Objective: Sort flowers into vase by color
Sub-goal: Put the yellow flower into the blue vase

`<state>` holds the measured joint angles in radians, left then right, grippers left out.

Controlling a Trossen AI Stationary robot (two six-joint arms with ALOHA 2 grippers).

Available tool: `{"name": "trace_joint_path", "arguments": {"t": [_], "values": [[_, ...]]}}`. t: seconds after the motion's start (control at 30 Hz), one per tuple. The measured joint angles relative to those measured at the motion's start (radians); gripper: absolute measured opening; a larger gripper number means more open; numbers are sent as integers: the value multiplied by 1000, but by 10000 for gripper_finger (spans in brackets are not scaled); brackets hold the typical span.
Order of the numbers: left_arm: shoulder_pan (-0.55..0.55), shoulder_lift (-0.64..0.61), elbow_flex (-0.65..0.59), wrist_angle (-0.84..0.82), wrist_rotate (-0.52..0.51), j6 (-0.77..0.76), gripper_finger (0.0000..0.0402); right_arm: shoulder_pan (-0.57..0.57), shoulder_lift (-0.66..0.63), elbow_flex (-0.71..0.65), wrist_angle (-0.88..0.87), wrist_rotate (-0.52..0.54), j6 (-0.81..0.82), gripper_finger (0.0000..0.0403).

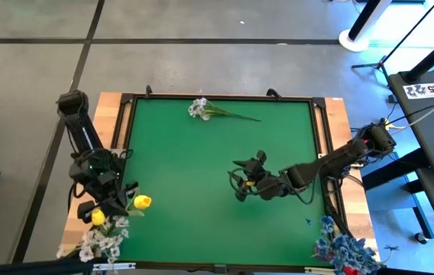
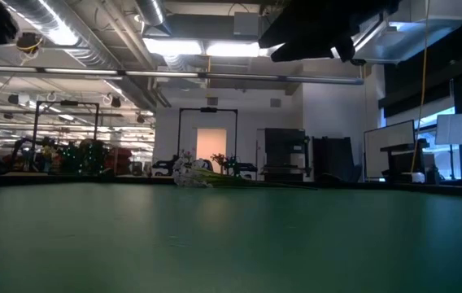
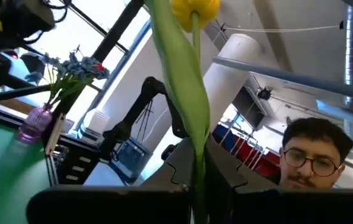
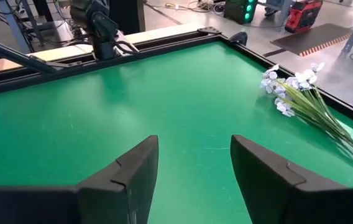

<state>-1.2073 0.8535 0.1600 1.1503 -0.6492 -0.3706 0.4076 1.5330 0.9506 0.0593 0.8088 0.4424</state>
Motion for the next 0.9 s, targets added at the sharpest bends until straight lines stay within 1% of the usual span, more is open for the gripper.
{"name": "trace_joint_path", "arguments": {"t": [0.1, 0.23, 0.37, 0.57, 0.63, 0.73, 0.9], "values": [[-12, 67, 0, 86, -2, 6, 14, -16, 0, 0, 0, -16, 5, 200], [-40, 148, 2, 157, -4, 14, 14, -31, 0, 0, 0, -16, 7, 200], [-70, 206, 21, 180, -19, 39, 14, -37, 0, 0, 15, -25, 11, 200], [-99, 261, 40, 187, -77, 52, 14, -37, 0, 0, 71, -43, 0, 200], [-100, 275, 40, 215, -93, 67, 14, -37, 0, 0, 72, -42, -1, 200], [-99, 289, 41, 261, -99, 108, 14, -37, 0, 0, 74, -43, -1, 200], [-104, 293, 42, 248, -100, 116, 14, -37, 0, 0, 74, -64, -1, 200]]}}
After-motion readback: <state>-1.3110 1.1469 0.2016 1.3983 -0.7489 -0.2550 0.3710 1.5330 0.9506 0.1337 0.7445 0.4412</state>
